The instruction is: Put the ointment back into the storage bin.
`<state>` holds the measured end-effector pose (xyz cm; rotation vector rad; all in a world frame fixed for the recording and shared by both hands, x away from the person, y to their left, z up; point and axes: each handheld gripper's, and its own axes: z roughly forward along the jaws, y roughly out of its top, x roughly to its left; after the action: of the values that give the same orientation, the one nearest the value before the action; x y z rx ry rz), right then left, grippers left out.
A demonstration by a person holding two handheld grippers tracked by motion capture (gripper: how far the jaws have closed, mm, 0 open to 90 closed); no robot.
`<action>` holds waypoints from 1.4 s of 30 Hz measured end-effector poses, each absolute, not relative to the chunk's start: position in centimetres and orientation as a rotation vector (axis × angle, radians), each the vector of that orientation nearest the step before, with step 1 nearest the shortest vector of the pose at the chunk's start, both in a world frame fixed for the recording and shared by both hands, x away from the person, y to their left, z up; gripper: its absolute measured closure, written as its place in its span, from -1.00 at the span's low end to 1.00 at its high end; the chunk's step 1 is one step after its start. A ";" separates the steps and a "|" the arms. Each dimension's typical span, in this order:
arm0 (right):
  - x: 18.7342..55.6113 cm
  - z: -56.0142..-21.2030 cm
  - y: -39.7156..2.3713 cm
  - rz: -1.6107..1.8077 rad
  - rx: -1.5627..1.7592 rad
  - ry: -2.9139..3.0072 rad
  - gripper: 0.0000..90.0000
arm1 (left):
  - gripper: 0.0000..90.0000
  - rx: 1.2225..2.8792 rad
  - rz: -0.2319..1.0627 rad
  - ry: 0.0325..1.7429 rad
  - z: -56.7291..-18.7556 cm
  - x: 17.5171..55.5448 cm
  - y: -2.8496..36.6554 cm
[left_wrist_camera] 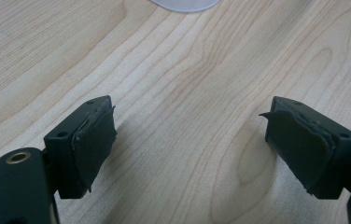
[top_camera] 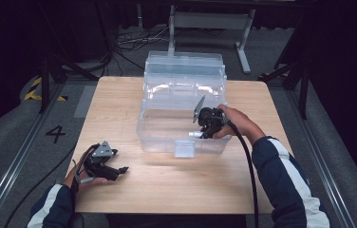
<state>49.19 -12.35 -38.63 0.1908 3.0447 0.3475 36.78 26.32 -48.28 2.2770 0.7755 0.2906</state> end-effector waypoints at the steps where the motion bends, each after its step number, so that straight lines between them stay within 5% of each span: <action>1: 49.2 -38.7 -12.3 0.348 0.193 3.045 0.56 | -0.64 2.277 0.291 0.776 -48.3 36.8 26.3; 42: 49.2 -36.4 -15.4 0.601 0.303 2.935 0.51 | -0.64 2.277 0.292 0.773 -48.3 36.8 26.3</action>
<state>49.19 -15.42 -36.45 0.3033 2.9352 0.6014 36.80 26.30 -48.29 2.2770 0.7728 0.2922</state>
